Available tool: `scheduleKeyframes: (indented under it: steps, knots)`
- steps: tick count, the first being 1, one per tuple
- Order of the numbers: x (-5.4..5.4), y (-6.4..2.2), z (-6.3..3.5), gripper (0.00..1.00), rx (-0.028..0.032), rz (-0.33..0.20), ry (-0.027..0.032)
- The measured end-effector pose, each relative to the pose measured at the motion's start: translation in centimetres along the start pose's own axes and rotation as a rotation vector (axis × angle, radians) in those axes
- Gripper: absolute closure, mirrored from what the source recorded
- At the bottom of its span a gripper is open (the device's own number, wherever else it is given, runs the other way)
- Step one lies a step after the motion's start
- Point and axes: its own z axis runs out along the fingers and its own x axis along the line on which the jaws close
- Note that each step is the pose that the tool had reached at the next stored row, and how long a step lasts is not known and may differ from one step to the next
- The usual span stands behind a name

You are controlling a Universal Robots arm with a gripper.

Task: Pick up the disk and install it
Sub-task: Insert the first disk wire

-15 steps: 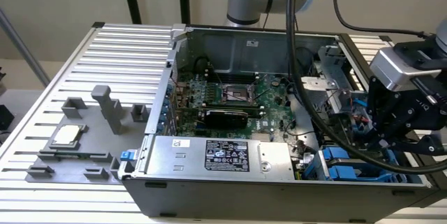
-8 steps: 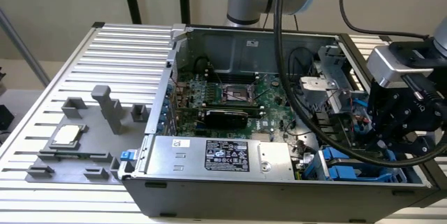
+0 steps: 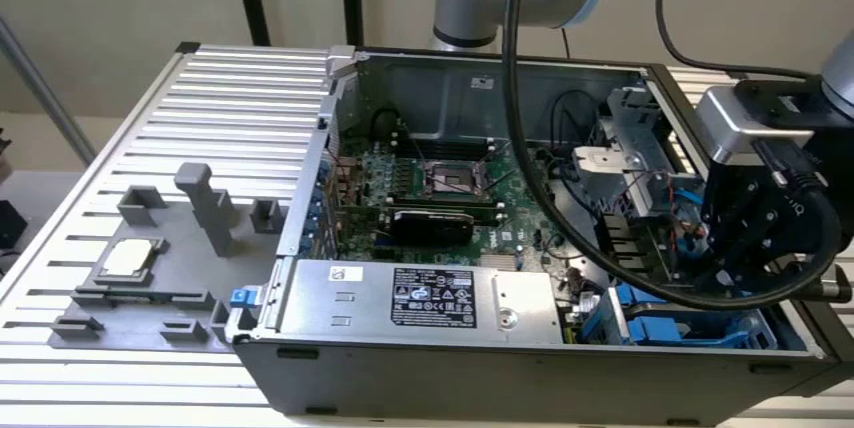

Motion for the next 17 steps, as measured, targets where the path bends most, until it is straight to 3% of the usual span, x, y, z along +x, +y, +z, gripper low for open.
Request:
scheduleKeyframes:
  steps: [6, 10, 17]
  knots:
    - [-0.15, 0.07, 0.01, 1.0, 0.0028, 0.004, 0.0074]
    - [-0.23, 0.07, 0.12, 1.0, 0.0106, 0.004, 0.0142]
    - [-0.37, 0.07, 0.34, 1.0, 0.0218, 0.004, 0.0195]
